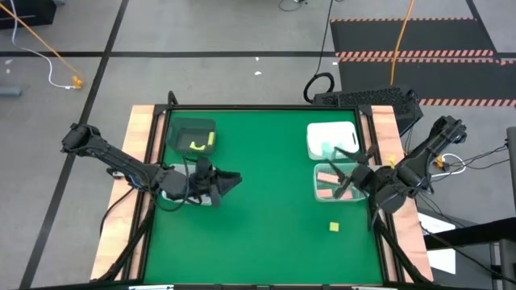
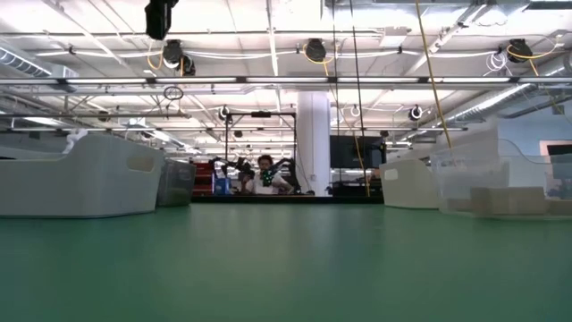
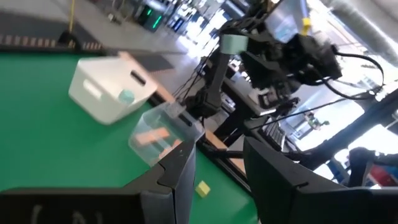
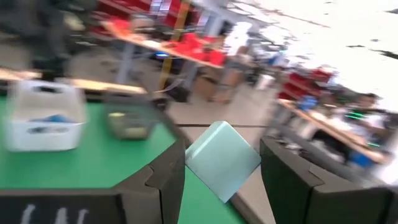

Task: Sort & place blocks by color
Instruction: Put the white square block into the white bin

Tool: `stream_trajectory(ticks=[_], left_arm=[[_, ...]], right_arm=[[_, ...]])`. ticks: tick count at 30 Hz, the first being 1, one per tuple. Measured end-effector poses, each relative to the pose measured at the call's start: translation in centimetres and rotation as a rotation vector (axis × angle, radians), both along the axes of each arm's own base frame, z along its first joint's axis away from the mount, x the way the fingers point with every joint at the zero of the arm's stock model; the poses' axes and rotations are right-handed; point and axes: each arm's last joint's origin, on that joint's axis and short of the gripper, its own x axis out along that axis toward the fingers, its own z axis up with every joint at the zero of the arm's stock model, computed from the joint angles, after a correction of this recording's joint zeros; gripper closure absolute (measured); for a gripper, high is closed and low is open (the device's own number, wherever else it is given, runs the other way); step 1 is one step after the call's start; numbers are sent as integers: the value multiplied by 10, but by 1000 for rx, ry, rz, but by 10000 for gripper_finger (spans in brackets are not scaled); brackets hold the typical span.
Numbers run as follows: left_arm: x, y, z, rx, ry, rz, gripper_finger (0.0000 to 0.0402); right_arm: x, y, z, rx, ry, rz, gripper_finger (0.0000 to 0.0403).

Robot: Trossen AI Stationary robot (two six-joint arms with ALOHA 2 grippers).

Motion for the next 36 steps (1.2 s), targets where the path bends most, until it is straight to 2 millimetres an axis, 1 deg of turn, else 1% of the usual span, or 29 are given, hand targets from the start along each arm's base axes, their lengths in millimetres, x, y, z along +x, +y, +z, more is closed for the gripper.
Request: stream_trajectory(ticks=[6, 9, 16, 21, 28, 32, 36], left_arm=[[1, 3, 9, 137, -52, 8, 266], [3, 8, 12, 165, -73, 30, 266], [6, 20, 14, 180, -80, 76, 266], [9, 25, 14, 189, -85, 23, 266], [12, 34, 14, 195, -92, -30, 266], [13, 40, 14, 214, -86, -11, 266], [14, 46, 14, 228, -80, 12, 266]], right_arm=[[1, -11, 2, -6, -92, -212, 239], [6, -20, -6, 22, -125, -274, 239], [13, -47, -36, 113, -253, -445, 238], [17, -69, -54, 266, -326, -478, 238], [17, -100, -87, 468, -332, -532, 238], [13, -114, -106, 567, -328, -582, 238], [8, -125, -123, 654, -281, -608, 238]])
